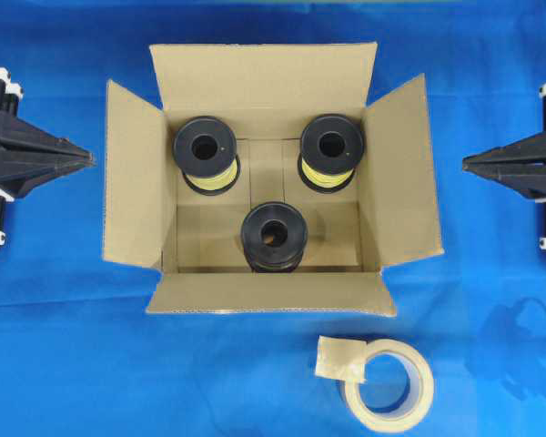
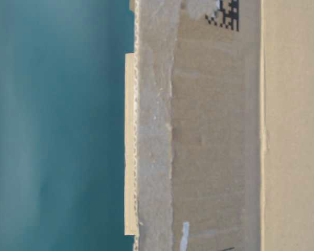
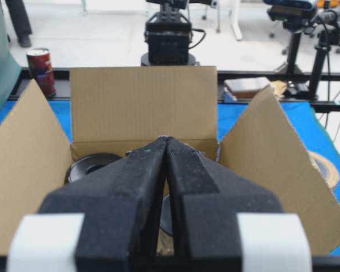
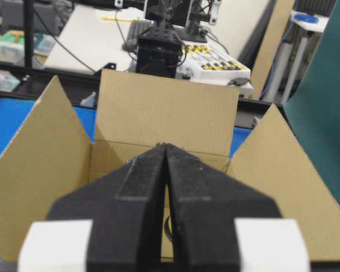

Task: Close the cardboard box.
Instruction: 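Move both grippers inward toward the left and right side flaps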

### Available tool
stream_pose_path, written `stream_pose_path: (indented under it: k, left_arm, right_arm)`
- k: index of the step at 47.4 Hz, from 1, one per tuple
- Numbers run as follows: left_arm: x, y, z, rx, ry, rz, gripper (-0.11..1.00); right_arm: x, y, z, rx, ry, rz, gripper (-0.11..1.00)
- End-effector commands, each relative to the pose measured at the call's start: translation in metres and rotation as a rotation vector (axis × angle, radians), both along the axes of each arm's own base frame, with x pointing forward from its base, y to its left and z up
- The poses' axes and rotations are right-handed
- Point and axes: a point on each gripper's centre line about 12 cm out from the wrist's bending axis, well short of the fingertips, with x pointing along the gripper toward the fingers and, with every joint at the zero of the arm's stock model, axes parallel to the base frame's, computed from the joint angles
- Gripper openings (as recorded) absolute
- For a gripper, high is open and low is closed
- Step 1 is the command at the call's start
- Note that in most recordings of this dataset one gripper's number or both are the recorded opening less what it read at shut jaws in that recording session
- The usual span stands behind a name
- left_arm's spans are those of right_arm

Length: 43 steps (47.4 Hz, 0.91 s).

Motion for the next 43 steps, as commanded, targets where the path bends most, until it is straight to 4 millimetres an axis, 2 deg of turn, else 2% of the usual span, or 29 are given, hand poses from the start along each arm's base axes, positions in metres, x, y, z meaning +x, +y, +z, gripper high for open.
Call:
stream_pose_path:
  k: [1, 9, 22, 31, 43]
  left_arm:
    - [-0.001, -0.002, -0.001, -0.012, 0.011, -0.008, 0.0]
    - [-0.004, -0.002, -0.004, -0.018, 0.052, -0.009, 0.0]
    - [-0.017, -0.003, -0.017, -0.022, 0.18, -0.014, 0.0]
    - [-0.024, -0.002, -0.037, -0.04, 0.276, -0.009, 0.0]
    - [-0.02, 0.005, -0.074, -0.111, 0.43, 0.041, 0.0]
  right_arm:
    - [0.001, 0.0, 0.007, 0.011, -0.022, -0.001, 0.0]
    - [-0.001, -0.002, 0.007, 0.029, 0.015, -0.008, 0.0]
    - [-0.013, -0.011, -0.013, 0.06, 0.172, -0.058, 0.0]
    - [-0.018, -0.014, -0.044, 0.085, 0.291, -0.083, 0.0]
    - [-0.011, -0.015, -0.079, 0.124, 0.403, -0.094, 0.0]
